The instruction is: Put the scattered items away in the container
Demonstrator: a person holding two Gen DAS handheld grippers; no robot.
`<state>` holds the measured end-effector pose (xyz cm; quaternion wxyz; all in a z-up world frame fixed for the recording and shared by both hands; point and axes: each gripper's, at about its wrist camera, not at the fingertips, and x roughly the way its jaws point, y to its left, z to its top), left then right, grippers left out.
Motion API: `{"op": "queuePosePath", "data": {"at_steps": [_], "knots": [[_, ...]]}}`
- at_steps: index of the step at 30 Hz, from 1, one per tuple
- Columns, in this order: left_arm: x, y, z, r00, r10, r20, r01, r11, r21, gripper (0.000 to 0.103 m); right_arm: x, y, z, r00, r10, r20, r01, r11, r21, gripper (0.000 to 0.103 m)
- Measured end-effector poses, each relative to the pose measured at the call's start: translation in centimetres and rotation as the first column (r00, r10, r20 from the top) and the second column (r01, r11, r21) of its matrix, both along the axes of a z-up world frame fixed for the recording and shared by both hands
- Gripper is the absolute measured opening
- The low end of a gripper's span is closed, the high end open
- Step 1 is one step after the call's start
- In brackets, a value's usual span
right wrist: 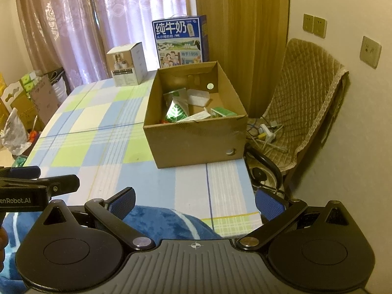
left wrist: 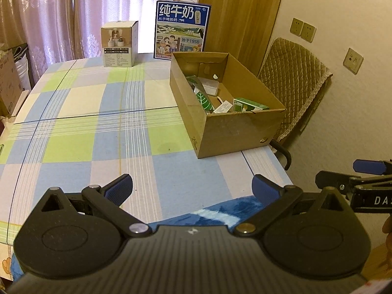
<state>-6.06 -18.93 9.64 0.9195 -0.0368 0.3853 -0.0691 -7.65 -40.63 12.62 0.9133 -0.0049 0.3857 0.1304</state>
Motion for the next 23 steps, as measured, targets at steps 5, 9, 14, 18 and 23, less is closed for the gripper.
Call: {"op": "queuePosePath", "data": {"at_steps": [5,9,14,18,23], "knots": [[0.03,-0.15,0.03,1.0,-0.002,0.003,0.002,1.0,0.005,0.102,0.04,-0.12,-0.12,1.0,-0.006,-0.003,0.006,1.0,0.005,0.101],[0.16,-0.24,0.06,1.0,-0.005,0.003,0.005,1.0,0.011,0.102,0.03,-0.13,-0.1,1.0,-0.006,-0.003,0.006,1.0,0.005,0.101],[0.34,-0.27,0.17,1.0,-0.007,0.003,0.007,1.0,0.014,0.102,0.17,-0.09,-0.13,1.0,-0.003,-0.007,0.003,1.0,0.004,0.101],[0.48,-0.23,0.19,1.0,-0.011,0.004,0.011,1.0,0.014,0.102,0.22,-0.03,-0.17,1.0,-0.003,-0.009,0.003,1.0,0.005,0.101],[0.31,-0.11,0.31,0.999,-0.025,0.027,0.025,1.0,0.01,0.102,0.47,0.25,-0.37,1.0,0.0,-0.015,0.001,1.0,0.003,0.101]]}}
